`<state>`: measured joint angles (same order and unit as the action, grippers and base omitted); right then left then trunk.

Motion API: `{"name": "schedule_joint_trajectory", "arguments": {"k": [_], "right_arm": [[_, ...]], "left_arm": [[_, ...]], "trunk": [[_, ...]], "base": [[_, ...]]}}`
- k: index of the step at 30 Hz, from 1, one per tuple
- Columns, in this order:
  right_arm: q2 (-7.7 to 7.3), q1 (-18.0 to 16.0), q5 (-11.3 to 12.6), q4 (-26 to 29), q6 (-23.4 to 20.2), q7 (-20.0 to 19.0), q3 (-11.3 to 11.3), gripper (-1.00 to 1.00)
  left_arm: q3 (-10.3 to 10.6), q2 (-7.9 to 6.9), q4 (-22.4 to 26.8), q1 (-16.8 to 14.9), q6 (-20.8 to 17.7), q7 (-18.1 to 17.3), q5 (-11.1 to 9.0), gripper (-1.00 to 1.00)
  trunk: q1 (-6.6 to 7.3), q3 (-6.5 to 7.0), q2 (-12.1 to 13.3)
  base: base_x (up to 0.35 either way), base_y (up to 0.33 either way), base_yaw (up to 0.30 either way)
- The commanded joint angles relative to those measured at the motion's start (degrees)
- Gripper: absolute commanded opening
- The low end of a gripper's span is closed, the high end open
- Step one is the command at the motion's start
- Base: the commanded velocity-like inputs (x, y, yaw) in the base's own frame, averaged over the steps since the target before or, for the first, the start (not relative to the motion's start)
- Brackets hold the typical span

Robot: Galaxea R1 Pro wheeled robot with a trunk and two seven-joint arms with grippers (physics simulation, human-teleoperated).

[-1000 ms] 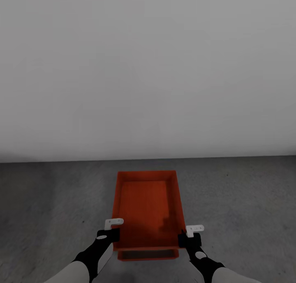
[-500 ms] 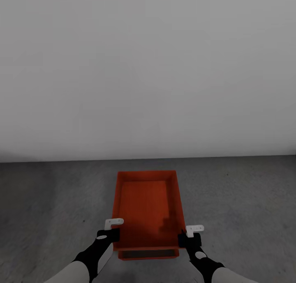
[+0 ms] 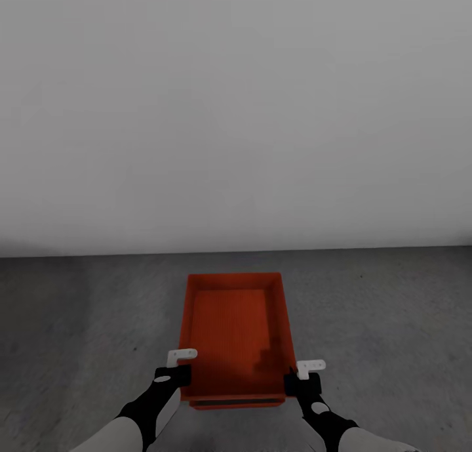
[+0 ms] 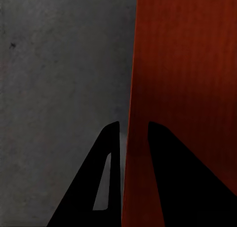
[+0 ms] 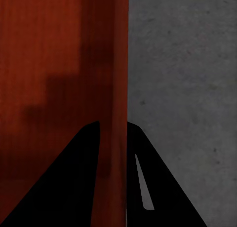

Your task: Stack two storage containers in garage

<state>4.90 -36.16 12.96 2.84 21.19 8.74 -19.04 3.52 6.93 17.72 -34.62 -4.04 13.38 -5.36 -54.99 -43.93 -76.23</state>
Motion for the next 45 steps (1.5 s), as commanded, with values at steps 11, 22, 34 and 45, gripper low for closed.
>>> {"name": "schedule_joint_trajectory", "arguments": {"k": [11,22,34,45], "right_arm": [[-0.15,0.0,1.8,-0.1,0.5,0.9,4.0,-1.0],[-0.16,0.0,1.8,-0.1,0.5,0.9,4.0,-1.0],[-0.12,0.0,1.8,-0.1,0.4,0.9,4.0,-1.0],[-0.09,0.0,1.8,-0.1,0.4,0.9,4.0,-1.0]], "left_arm": [[-0.2,-0.07,0.3,0.0,-0.4,0.6,-0.4,-1.0],[-0.2,-0.07,0.3,0.0,-0.4,0.6,-0.4,-1.0],[-0.2,-0.05,0.3,0.0,-0.4,0.6,-0.4,-1.0],[-0.2,-0.07,0.3,0.0,-0.4,0.6,-0.4,-1.0]], "trunk": [[0.0,0.0,0.0],[0.0,0.01,0.0],[0.0,0.01,0.0],[0.0,0.01,0.0]], "base": [[-0.001,0.0,0.086],[0.0,0.0,0.004],[0.0,0.0,0.0],[0.0,0.0,0.0]]}}
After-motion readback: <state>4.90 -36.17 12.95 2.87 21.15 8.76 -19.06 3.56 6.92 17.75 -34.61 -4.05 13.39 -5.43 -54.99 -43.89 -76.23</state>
